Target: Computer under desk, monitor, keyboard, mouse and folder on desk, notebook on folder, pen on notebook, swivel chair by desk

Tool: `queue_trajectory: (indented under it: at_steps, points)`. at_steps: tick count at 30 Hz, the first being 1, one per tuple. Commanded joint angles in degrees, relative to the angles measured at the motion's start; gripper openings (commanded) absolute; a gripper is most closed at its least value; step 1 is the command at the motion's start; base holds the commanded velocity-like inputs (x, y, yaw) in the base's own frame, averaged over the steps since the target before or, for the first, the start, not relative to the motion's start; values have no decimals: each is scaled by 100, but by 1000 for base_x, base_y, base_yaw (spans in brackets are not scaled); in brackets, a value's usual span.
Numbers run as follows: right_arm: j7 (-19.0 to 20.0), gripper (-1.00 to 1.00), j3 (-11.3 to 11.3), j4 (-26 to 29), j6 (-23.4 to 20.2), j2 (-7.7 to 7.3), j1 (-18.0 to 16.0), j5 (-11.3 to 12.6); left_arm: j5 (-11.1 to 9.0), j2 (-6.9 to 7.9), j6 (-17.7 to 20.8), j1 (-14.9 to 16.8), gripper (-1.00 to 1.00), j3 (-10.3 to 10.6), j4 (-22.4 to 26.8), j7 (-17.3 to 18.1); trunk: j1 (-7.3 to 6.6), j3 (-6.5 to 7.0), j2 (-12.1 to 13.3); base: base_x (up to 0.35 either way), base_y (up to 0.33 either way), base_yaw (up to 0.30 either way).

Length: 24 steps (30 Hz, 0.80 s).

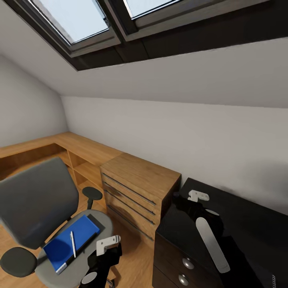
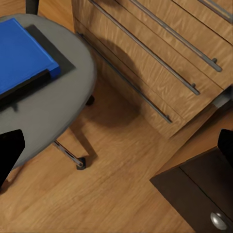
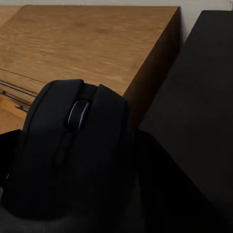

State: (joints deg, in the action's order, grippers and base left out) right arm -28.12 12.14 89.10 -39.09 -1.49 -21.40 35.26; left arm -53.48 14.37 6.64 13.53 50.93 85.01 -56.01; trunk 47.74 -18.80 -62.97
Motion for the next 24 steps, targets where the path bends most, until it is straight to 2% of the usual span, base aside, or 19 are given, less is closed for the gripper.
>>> queue_trajectory:
  at_steps: [1,5,18,24]
  points:
    - [-78,-100,10,15,9,0,-5,75,-8,4,35,9,100,15,8,-35,1,-7,-5,0,0,0]
    - [-87,-100,-9,24,30,0,-2,70,-6,4,50,9,100,24,7,-24,1,-3,-5,-121,88,-40]
    - [-71,-100,-128,-5,50,-18,5,68,10,13,54,9,100,14,42,-43,1,59,-5,-253,219,-252]
    - [-77,-100,-239,-1,51,-18,5,76,9,5,56,9,100,51,42,-50,1,65,-5,-242,-58,-213]
